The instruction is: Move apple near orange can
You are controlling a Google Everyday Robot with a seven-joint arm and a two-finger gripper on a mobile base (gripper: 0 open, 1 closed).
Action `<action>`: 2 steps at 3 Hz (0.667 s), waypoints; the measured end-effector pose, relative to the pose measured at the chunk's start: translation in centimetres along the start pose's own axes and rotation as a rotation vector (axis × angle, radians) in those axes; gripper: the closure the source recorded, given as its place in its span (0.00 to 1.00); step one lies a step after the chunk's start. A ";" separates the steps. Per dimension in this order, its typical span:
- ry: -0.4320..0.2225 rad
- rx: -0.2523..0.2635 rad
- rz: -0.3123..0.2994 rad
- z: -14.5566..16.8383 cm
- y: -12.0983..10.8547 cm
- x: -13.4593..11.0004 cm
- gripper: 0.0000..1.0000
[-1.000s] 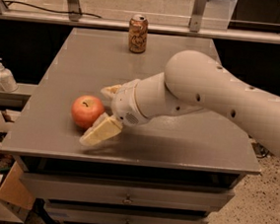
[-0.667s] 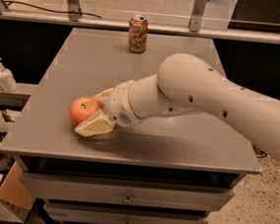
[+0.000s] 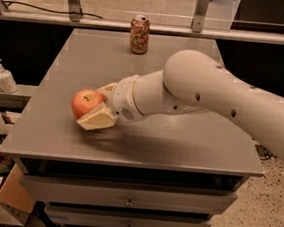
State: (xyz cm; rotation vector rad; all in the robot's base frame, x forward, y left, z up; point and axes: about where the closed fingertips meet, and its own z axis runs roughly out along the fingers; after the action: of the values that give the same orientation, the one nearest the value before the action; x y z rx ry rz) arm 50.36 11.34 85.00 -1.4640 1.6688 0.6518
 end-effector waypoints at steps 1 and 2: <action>0.003 0.084 -0.022 -3.1 -2.7 -1.9 1.00; 0.012 0.188 -0.050 -6.9 -5.8 -4.4 1.00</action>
Offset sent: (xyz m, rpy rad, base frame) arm 0.0644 -0.0681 0.1252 -0.0383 -0.2169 -0.2083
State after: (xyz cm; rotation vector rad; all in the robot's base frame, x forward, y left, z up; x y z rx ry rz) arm 54.47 7.13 93.13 -1.3720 1.6492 0.4464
